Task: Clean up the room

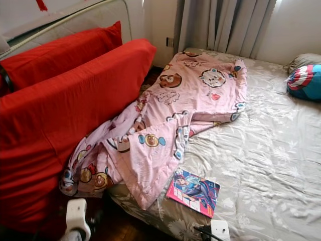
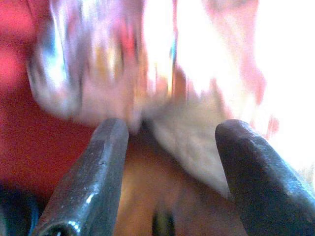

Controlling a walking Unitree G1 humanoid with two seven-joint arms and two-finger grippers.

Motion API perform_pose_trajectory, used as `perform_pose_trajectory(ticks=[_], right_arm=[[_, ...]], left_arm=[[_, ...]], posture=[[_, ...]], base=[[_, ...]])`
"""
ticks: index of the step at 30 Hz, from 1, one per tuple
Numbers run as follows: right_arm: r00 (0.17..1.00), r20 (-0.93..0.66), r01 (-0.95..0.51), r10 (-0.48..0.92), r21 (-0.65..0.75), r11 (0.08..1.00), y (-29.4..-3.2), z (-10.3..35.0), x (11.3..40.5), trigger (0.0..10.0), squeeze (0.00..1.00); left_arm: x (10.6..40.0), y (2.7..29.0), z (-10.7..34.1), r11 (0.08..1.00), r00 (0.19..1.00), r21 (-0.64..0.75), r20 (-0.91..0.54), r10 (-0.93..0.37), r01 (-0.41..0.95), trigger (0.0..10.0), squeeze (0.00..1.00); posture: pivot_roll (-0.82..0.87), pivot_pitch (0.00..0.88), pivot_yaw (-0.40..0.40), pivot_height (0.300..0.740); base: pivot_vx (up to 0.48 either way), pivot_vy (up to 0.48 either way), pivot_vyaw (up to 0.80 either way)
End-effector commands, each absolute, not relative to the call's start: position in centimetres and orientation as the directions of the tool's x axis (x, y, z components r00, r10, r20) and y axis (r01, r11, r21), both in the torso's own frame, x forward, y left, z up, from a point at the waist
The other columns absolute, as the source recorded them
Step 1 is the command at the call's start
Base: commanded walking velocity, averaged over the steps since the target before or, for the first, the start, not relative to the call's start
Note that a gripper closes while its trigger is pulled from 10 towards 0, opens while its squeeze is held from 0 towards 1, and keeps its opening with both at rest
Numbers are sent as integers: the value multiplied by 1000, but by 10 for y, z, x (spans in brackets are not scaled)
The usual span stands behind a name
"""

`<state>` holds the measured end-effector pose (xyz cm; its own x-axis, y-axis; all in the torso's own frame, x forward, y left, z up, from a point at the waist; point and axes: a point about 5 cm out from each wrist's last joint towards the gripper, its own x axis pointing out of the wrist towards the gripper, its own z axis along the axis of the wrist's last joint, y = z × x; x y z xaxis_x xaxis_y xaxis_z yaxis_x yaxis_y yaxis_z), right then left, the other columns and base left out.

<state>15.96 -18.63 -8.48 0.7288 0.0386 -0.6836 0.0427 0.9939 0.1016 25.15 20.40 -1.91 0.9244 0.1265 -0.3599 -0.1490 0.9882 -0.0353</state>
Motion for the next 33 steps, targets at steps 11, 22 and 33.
perform_pose_trajectory(ticks=[11, 22, 33], right_arm=[[968, -240, -41, 69, 120, 992, -177, -1, 272, 10000, 0], [981, -181, -48, 70, 121, 991, -176, 7, 276, 10000, 0], [966, -236, -83, 101, 85, 993, -173, 1, 274, 10000, 0]], left_arm=[[265, 223, 16, 987, 980, -32, -130, 154, -159, 10000, 0], [260, 220, 18, 989, 984, -31, -107, 141, -145, 10000, 0], [266, 211, 22, 995, 991, -46, -105, 79, -84, 10000, 0]], posture=[[-11, 101, -13, 730], [-17, 132, -17, 730], [-9, 142, -16, 705]], base=[[0, 0, 0], [0, 0, 0], [0, 0, 0]])
